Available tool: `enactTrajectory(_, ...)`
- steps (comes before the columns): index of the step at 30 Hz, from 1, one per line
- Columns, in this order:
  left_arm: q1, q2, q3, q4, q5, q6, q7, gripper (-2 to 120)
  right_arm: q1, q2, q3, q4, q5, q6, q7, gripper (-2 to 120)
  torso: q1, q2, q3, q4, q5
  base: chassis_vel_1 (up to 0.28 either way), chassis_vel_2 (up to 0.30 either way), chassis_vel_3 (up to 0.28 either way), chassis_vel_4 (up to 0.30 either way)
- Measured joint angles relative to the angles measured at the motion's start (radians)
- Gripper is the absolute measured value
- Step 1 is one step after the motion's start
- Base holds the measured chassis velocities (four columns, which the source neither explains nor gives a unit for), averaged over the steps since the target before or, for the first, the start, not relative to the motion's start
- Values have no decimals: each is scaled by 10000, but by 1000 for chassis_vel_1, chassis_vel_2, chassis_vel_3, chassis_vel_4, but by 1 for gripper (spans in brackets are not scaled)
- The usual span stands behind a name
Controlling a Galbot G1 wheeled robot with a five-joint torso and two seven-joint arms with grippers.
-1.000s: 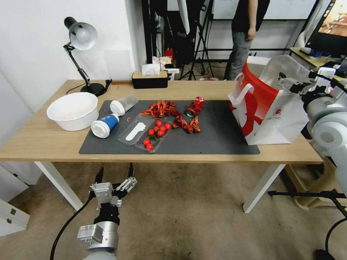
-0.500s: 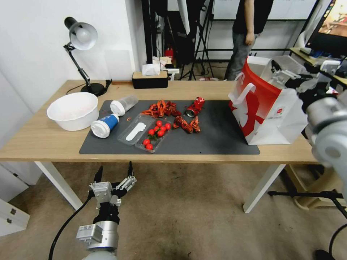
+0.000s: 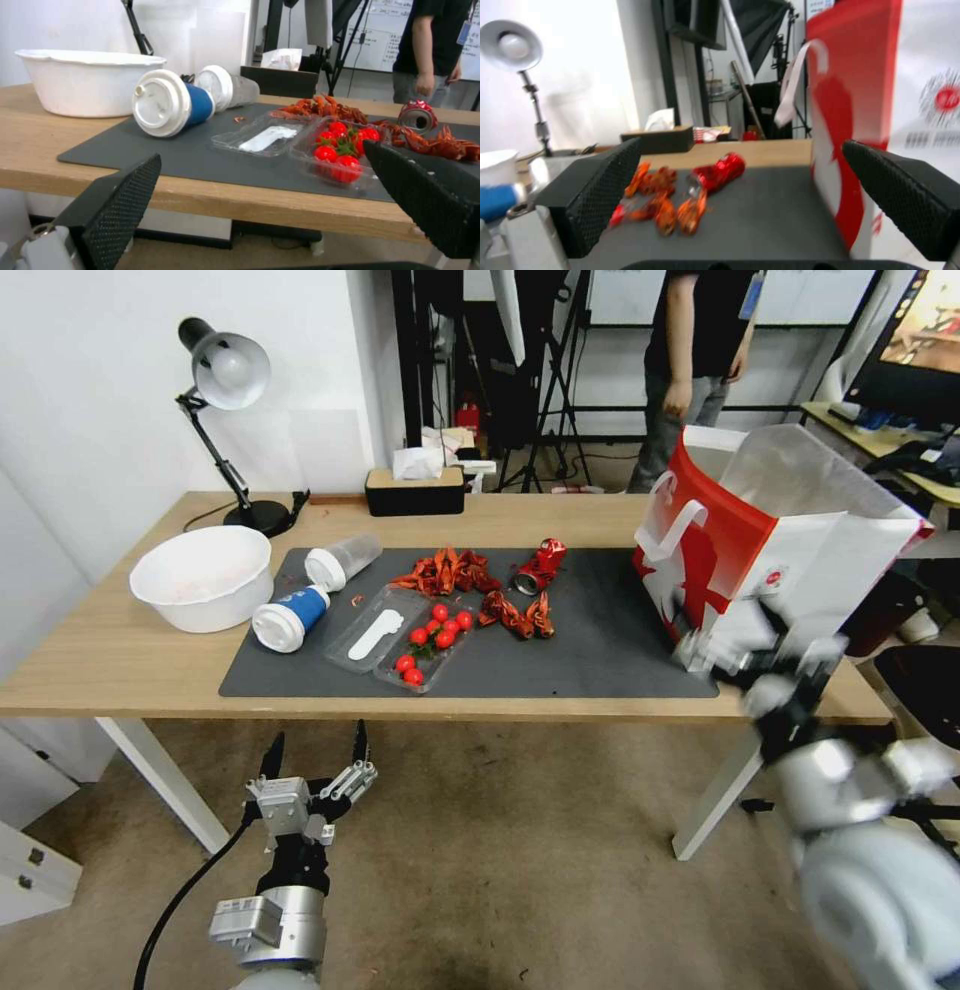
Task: Pick up the trash from the table and place it into the takeout bag.
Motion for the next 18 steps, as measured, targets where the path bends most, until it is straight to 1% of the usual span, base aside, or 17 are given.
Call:
enactTrajectory(1,-25,7,9,20,-6,-5,6,100,-342,191,-107,-4,-253,224,-162,100,0,0,0,-1,1,0,0,0,0)
enactTrajectory(2,-28,9,10,22,-6,-6,8,100,-342,191,-107,-4,-253,224,-162,100,0,0,0,-1,1,0,0,0,0)
enactTrajectory(3,-52,11,21,37,-9,-9,12,100,-597,339,-188,-30,-451,419,-302,100,0,0,0,0,0,0,0,0,0)
enactTrajectory(6,-55,11,23,40,-11,-9,12,100,-632,360,-198,-34,-477,444,-320,100,0,0,0,0,0,0,0,0,0)
enactTrajectory(8,-94,7,49,76,-19,-13,14,100,-1016,602,-345,-124,-784,814,-561,100,0,0,0,1,0,0,0,0,0)
enactTrajectory(9,-94,7,49,76,-19,-13,14,100,-1016,602,-345,-124,-784,814,-561,100,0,0,0,1,0,0,0,0,0)
enactTrajectory(12,-141,-12,93,187,-32,-76,14,100,-1457,943,-533,-385,-1201,1472,-993,100,0,0,1,5,-3,0,0,0,0)
enactTrajectory(13,-141,-12,93,187,-32,-76,14,100,-1457,943,-533,-385,-1201,1472,-993,100,0,0,1,5,-3,0,0,0,0)
enactTrajectory(15,-160,-6,110,258,-41,-121,15,100,-1630,1139,-621,-666,-1437,1924,-1208,100,2,0,1,4,1,0,0,0,0)
enactTrajectory(16,-178,11,111,303,-49,-143,22,100,-1730,1331,-706,-971,-1561,2312,-1322,100,2,0,1,5,2,0,0,0,0)
enactTrajectory(17,-178,11,111,303,-49,-143,22,100,-1730,1331,-706,-971,-1561,2312,-1322,100,2,0,1,5,2,0,0,0,0)
enactTrajectory(18,-197,29,100,329,-61,-156,46,100,-1799,1511,-791,-1273,-1636,2675,-1423,100,3,0,2,3,1,0,0,0,0)
